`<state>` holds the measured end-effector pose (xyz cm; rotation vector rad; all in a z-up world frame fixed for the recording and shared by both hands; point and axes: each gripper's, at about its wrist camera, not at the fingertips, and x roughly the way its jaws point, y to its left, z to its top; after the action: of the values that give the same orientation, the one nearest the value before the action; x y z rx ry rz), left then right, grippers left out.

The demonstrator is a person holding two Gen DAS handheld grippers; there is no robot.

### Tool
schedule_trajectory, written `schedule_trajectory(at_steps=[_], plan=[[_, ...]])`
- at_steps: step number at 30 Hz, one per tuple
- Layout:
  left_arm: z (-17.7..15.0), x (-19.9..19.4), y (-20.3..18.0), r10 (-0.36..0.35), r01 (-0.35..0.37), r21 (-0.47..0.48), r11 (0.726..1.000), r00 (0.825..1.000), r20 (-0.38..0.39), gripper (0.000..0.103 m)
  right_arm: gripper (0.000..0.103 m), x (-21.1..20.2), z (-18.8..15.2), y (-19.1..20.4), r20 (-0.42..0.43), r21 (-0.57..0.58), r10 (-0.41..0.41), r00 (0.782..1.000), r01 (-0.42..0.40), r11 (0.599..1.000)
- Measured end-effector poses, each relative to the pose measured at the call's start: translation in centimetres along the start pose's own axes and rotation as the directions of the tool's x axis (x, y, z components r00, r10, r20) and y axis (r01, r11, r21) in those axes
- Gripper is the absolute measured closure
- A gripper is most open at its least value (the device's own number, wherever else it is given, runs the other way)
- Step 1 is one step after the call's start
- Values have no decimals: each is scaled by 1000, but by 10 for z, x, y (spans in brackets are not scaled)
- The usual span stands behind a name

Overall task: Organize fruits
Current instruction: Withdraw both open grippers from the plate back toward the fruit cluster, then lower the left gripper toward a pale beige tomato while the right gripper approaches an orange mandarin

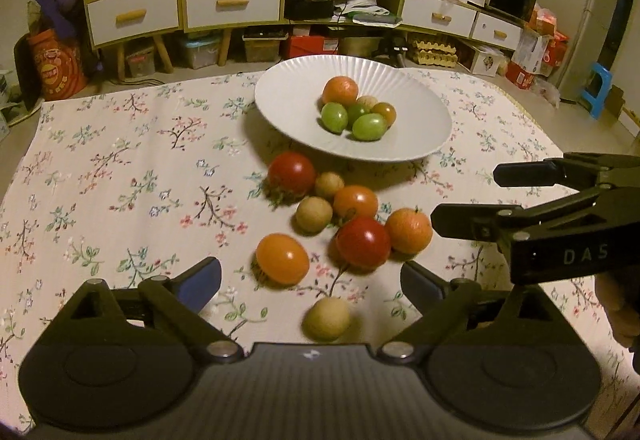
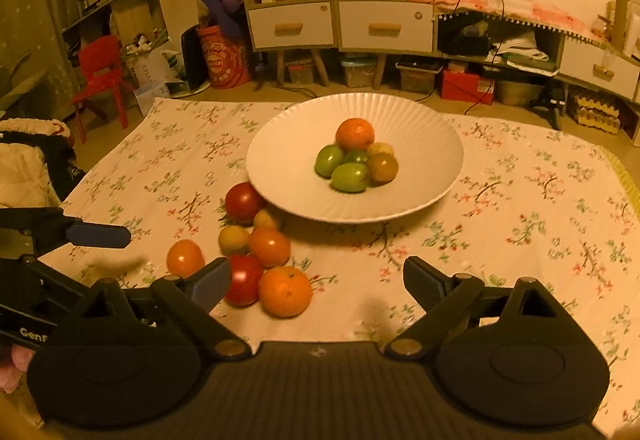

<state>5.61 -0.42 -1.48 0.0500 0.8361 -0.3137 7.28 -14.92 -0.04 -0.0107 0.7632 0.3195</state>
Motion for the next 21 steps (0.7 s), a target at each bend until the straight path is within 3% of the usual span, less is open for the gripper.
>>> schedule_trajectory(at_steps=[21], plan=[[-37,10,31,31,-33,-60,998,998,-48,8,9,14,-25,11,-55,-76,-37,998,33,997]])
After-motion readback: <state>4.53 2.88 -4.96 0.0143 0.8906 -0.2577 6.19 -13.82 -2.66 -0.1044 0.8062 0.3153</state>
